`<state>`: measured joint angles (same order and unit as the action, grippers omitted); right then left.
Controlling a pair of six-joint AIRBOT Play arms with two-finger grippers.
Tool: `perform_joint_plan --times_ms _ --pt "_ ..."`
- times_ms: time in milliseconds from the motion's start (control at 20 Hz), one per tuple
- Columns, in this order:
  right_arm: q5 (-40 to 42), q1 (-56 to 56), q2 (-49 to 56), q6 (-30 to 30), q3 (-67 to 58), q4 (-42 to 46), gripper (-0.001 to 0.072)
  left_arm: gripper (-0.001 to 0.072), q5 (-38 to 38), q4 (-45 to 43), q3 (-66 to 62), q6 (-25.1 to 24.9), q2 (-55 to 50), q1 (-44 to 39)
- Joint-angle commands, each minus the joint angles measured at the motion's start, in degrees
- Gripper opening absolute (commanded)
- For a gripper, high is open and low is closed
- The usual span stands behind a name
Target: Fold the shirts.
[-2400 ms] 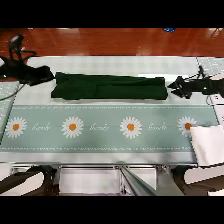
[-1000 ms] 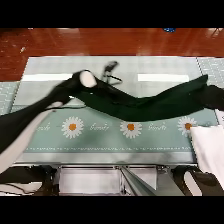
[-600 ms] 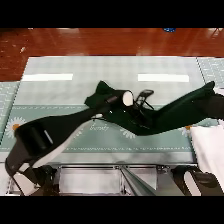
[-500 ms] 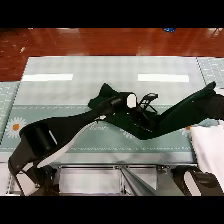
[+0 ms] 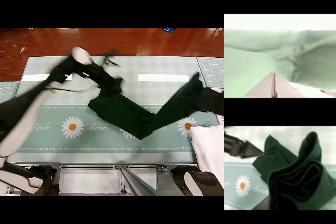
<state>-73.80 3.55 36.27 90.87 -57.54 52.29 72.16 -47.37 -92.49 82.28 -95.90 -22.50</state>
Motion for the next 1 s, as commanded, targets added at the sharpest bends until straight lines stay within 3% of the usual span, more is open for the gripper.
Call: perform_joint_plan --times_ms 0,200,300,550,750,800,850,950 --pt "10.58 -10.19 8.83 -1.03 0.02 -3.87 0.0025 0.0018 4.15 -2.58 6.32 -1.38 10.69 14.56" --pt "21.05 -21.59 26.08 -1.46 -4.83 -4.0 0.0025 0.0018 4.87 -2.56 22.82 -7.74 26.03 27.08" --pt "22.43 -24.57 35.69 -1.64 -10.23 -4.02 0.0025 0.0018 2.45 -2.56 31.02 -8.24 33.11 30.69" --pt "20.87 -29.35 54.21 -1.9 -22.91 -7.08 0.0025 0.0018 -0.04 -2.54 43.82 -9.84 41.13 31.98" --pt "21.55 -32.39 60.98 -1.92 -26.93 -8.98 0.003 0.0018 -3.93 -0.9 48.61 -9.84 40.83 31.36" --pt "22.97 -32.72 61.88 -1.95 -26.97 -9.18 0.0174 0.0018 -5.22 -0.31 49.64 -9.84 40.83 31.01" --pt "23.67 -32.65 62.55 -1.95 -26.97 -9.57 0.0423 0.0018 -6.49 0.02 50.51 -9.84 40.83 30.45" --pt "21.46 -31.52 62.1 -2.01 -27.04 -9.99 0.0416 0.0018 -7.98 0.09 51.32 -9.81 40.81 28.74"
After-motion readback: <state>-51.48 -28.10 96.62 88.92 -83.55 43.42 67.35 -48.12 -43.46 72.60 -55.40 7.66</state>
